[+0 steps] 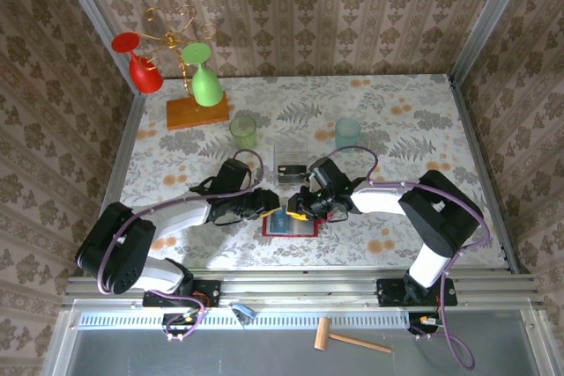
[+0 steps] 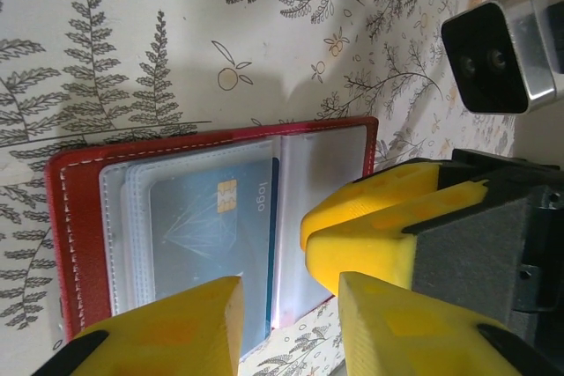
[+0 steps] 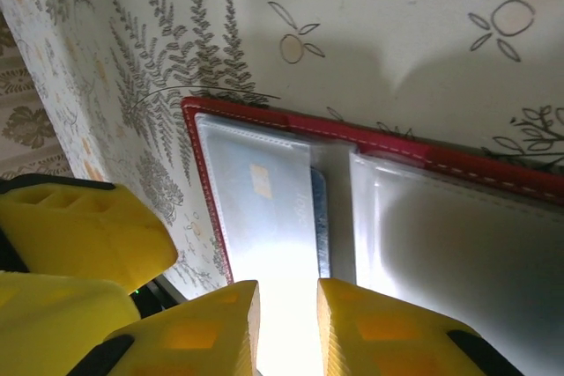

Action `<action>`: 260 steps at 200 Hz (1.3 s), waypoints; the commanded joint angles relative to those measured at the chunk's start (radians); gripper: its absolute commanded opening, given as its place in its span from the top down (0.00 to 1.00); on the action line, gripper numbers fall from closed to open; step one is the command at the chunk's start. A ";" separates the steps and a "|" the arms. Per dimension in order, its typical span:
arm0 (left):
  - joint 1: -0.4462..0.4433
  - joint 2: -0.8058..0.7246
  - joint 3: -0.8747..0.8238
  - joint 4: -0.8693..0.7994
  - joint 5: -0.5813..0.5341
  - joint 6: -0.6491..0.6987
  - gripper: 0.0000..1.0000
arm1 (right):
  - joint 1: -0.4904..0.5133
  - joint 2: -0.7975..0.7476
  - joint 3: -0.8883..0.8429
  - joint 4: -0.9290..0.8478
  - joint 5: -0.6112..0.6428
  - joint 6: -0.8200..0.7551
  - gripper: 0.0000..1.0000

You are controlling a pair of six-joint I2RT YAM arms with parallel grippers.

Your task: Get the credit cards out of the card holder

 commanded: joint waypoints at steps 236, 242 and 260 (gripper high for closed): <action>-0.032 0.007 -0.015 0.014 -0.064 -0.037 0.67 | -0.061 0.068 0.059 -0.132 -0.109 -0.178 0.77; -0.031 0.009 -0.015 0.016 -0.062 -0.036 0.67 | -0.062 0.060 0.059 -0.132 -0.106 -0.174 0.77; -0.032 0.020 -0.008 0.019 -0.052 -0.029 0.67 | -0.060 0.034 0.059 -0.134 -0.095 -0.161 0.77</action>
